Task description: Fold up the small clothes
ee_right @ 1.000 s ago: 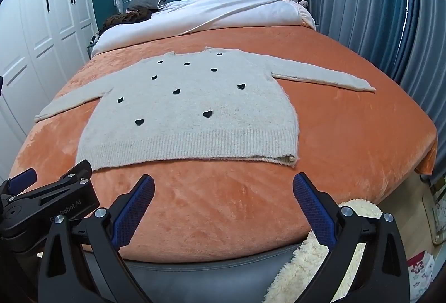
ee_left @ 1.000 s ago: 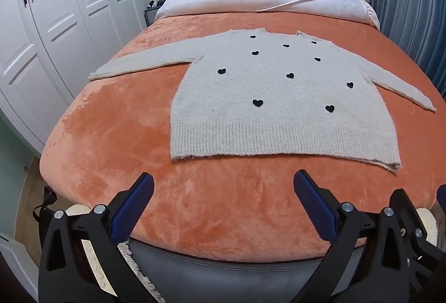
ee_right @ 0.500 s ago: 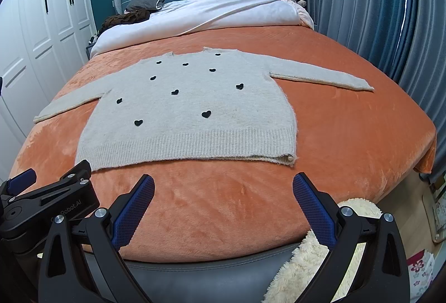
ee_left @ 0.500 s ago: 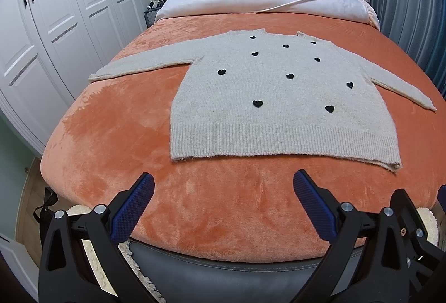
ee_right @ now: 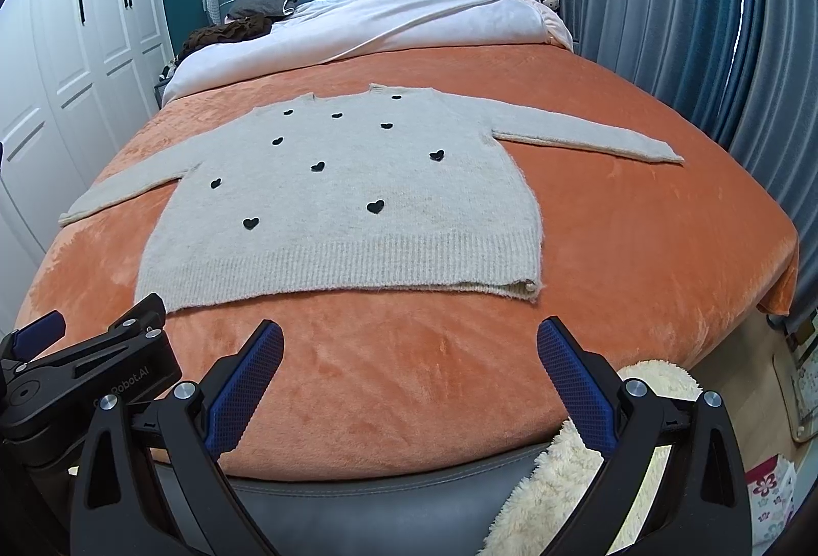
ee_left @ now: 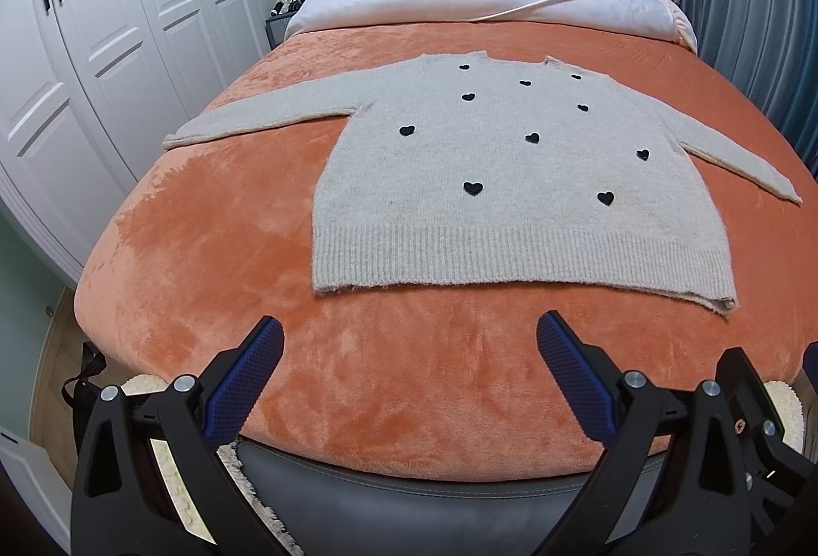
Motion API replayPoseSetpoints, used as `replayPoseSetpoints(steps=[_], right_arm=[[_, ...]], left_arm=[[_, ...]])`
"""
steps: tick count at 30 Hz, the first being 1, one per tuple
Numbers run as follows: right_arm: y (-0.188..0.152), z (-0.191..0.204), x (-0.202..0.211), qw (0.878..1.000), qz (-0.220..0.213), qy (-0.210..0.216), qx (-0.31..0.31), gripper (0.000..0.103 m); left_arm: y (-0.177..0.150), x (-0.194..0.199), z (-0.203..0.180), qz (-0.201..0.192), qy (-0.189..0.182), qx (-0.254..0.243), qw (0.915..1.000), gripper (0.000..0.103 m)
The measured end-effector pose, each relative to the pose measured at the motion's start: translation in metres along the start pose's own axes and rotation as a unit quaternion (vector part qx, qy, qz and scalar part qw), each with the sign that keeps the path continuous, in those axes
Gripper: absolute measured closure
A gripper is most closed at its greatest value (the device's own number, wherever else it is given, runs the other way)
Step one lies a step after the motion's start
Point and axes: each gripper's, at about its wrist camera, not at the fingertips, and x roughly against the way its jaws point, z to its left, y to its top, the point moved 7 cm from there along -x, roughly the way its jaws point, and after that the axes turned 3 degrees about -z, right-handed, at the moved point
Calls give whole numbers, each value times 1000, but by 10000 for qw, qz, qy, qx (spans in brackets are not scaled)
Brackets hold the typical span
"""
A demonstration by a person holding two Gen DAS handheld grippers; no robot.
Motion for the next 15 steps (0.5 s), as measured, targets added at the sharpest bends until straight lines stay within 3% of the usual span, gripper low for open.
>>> replayPoseSetpoints(steps=[15], right_arm=[[-2,0,-1,10000,22,-58,7,5]], left_arm=[[-4,-1,0,11,14,2,10000,7]])
